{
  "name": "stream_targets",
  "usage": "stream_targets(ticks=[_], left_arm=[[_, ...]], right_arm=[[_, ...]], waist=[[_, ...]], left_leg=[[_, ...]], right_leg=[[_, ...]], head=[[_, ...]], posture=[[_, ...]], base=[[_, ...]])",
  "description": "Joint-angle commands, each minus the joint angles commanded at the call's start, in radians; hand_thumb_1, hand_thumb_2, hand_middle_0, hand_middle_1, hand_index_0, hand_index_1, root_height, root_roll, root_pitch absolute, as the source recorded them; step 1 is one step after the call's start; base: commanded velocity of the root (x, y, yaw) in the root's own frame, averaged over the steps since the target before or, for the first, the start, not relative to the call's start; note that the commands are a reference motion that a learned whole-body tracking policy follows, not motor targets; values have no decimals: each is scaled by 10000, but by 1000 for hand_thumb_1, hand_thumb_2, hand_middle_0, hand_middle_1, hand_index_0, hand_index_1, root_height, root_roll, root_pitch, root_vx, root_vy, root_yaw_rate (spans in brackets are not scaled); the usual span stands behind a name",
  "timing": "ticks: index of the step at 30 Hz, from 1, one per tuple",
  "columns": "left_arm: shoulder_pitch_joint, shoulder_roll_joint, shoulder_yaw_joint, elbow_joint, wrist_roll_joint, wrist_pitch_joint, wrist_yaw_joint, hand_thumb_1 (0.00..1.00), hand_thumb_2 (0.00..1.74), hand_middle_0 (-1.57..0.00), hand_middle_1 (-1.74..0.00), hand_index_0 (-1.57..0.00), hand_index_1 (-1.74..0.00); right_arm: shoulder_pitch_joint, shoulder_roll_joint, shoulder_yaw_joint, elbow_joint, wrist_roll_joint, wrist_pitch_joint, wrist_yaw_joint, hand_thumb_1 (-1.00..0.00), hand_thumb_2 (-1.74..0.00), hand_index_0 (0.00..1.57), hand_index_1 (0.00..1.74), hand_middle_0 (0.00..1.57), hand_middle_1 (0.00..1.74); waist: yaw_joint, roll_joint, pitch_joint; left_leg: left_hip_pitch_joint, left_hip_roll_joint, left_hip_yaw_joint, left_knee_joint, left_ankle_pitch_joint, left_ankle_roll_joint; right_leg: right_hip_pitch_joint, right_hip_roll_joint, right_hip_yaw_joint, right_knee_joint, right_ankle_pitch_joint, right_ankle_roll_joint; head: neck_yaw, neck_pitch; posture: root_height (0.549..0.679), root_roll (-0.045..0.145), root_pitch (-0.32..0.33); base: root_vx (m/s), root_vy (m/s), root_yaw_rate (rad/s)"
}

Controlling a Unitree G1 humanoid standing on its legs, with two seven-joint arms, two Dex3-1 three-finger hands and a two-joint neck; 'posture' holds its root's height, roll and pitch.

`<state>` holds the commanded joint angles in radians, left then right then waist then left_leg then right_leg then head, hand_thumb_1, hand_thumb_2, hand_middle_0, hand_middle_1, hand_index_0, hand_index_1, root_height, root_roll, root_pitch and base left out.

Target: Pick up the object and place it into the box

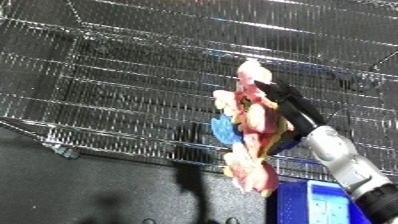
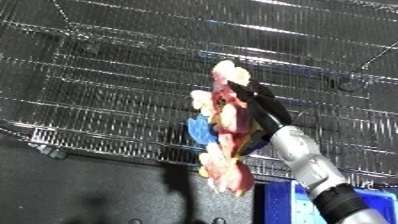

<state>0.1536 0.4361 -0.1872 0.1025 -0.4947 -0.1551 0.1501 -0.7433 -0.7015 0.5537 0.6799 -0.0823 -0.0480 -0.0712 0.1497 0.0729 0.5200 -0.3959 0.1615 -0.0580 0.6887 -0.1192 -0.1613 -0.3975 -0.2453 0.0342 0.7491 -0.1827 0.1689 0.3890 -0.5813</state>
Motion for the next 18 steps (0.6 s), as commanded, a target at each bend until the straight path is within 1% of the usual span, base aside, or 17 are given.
stream_targets(ticks=[3, 7, 11, 15, 18], left_arm=[[5, 23, -23, -52, -60, -53, -6, 1000, 1740, -1570, -1740, -1570, -1740], [-42, -8, -43, -78, -91, -109, 3, 1000, 1740, -1570, -1740, -1570, -1740], [-140, -42, -29, -55, -105, -171, 20, 1000, 1740, -1570, -1740, -1570, -1740], [-238, -81, -40, -36, -125, -207, 114, 1000, 1740, -1570, -1740, -1570, -1740], [-291, -112, -35, -13, -96, -214, 162, 1000, 1740, -1570, -1740, -1570, -1740]], right_arm=[[-244, 161, 142, 1056, -8, 100, 30, 0, 0, 0, 0, 0, 0], [-369, 461, 215, 2149, -55, 76, 16, 0, 0, 0, 0, 0, 0], [-520, 776, 384, 2931, -231, 46, 94, -200, -348, 314, 348, 314, 348], [-577, 1094, 326, 3223, -144, 37, -1, -400, -696, 628, 696, 628, 696], [-590, 1201, 328, 3200, -161, 21, -39, -550, -957, 864, 957, 864, 957]], waist=[[84, 88, 0], [174, 164, 0], [246, 208, 0], [253, 189, 0], [237, 161, 0]], left_leg=[[-250, -24, -27, 71, 2, 3], [-455, -51, -59, 135, -14, 10], [-543, -66, -65, 150, -42, 7], [-481, -35, -43, 111, -77, 12], [-415, 1, -10, 54, -88, 7]], right_leg=[[-226, -13, 3, 47, 24, -4], [-382, -45, -19, 112, -5, -7], [-432, -87, -60, 137, -30, 5], [-385, -106, -88, 101, -43, 19], [-340, -107, -98, 68, -60, 21]], head=[[91, 99], [124, 307], [132, 339], [105, 351], [15, 364]], posture=[[622, 26, -96], [621, 24, -83], [621, 22, -75], [621, 21, -73], [622, 21, -73]], base=[[-13, 14, 46], [2, 6, 73], [10, 5, 43], [15, 8, -11], [10, 3, -10]])
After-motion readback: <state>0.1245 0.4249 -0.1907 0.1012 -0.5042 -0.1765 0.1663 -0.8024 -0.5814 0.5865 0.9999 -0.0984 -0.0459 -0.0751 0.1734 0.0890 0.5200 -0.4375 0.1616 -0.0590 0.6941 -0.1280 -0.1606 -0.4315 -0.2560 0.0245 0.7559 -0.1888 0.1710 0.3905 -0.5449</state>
